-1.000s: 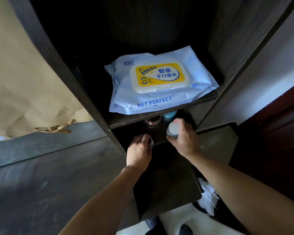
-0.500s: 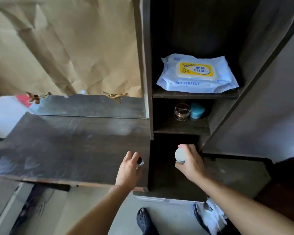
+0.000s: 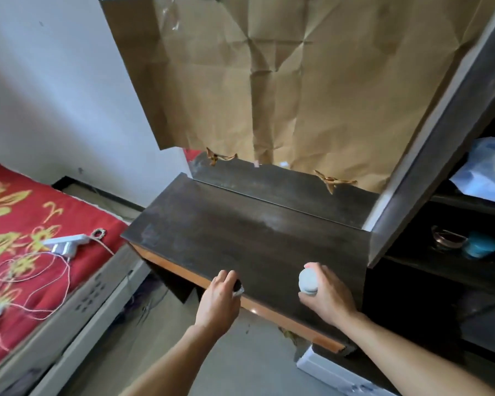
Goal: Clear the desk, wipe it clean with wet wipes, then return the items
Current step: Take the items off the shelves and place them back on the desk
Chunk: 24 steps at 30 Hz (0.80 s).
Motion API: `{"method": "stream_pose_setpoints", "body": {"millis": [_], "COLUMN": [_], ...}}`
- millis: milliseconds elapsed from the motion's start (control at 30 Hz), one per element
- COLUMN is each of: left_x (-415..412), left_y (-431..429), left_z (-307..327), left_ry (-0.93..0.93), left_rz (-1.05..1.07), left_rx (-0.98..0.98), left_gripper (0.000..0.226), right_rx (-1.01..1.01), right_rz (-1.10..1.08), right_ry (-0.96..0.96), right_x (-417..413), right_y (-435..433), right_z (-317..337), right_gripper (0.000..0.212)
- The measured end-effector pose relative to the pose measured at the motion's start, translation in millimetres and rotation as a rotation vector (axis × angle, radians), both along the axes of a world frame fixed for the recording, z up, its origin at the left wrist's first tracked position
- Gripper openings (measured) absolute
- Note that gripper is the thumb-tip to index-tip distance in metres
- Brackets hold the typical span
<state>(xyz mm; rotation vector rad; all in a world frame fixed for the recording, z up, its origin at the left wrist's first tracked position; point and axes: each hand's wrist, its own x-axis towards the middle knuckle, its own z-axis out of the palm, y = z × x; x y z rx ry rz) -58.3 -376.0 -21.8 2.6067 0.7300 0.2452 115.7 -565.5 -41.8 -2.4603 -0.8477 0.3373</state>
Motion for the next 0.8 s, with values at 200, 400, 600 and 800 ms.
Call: {"method": "stream_pose_setpoints", "body": {"millis": [200, 400, 600, 800], "left_x": [-37.1, -33.0, 2.6, 40.4], "left_y": [108.1, 185.7, 247.0, 320.9], "left_z": [8.8, 10.7, -6.2, -16.9], "left_ry": [0.031, 0.040, 0.082, 0.155], "left_rz": [0.011, 0.035, 0.037, 0.000], "left_rx": [0.035, 0.034, -0.030, -0.016], "left_gripper": [0.018, 0.014, 0.014, 0.015], "right_rx": [0.003, -0.002, -0.059, -0.088], "right_rz": [-0.005, 0.015, 0.007, 0.002], "right_ry": [0.037, 0.048, 0.063, 0.137], "right_x": [-33.5, -35.9, -2.1, 34.6], "right_y": [108.7, 179.1, 244.2, 329.0], "right_z": [3.2, 7.2, -7.3, -29.4], "right_gripper": [0.060, 0.059, 0.059, 0.063]}}
